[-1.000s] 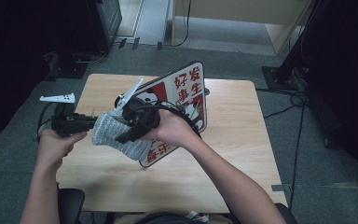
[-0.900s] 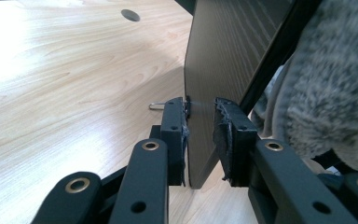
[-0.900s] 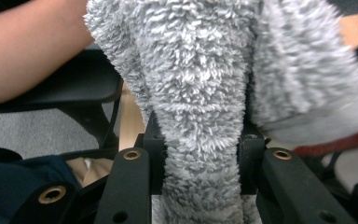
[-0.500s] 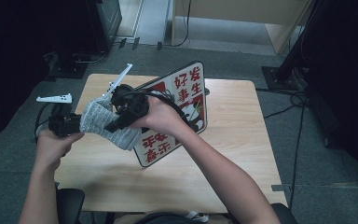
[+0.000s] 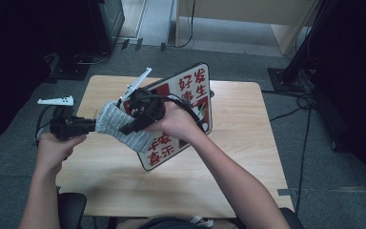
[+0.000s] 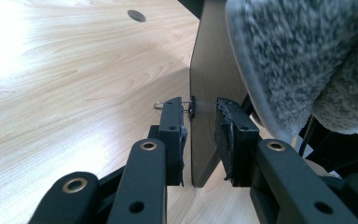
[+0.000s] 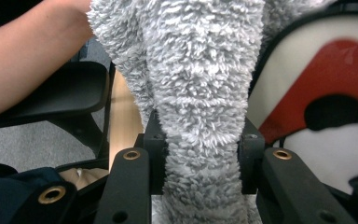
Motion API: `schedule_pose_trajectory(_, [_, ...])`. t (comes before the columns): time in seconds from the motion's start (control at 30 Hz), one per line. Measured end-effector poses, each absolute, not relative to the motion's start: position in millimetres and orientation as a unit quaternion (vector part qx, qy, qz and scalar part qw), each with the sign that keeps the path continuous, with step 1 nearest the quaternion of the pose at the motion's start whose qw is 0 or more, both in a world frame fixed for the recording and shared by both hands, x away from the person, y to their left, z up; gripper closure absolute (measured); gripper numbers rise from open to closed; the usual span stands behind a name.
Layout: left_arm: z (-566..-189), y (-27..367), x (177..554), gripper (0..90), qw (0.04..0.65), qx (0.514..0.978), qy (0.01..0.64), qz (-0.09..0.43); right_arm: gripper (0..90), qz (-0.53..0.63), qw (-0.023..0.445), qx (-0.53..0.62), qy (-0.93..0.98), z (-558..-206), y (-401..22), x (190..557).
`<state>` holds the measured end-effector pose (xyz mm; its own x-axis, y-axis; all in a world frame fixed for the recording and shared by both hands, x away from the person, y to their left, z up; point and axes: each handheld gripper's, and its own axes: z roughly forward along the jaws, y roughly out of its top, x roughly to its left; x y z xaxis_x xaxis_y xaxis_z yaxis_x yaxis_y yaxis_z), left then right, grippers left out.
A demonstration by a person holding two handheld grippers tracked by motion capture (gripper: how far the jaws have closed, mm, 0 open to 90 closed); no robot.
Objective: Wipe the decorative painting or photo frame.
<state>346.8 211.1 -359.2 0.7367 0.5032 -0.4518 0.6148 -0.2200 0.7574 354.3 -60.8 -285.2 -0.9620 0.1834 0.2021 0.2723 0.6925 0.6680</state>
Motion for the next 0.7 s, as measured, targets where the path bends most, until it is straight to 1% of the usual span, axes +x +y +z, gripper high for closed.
schedule_pose_trajectory(0.7, [-360,211,346,70.6,0.509,0.782,0.357,-0.045,66.5,-0.371,0.066,-0.14,-0.916,-316,-79,348])
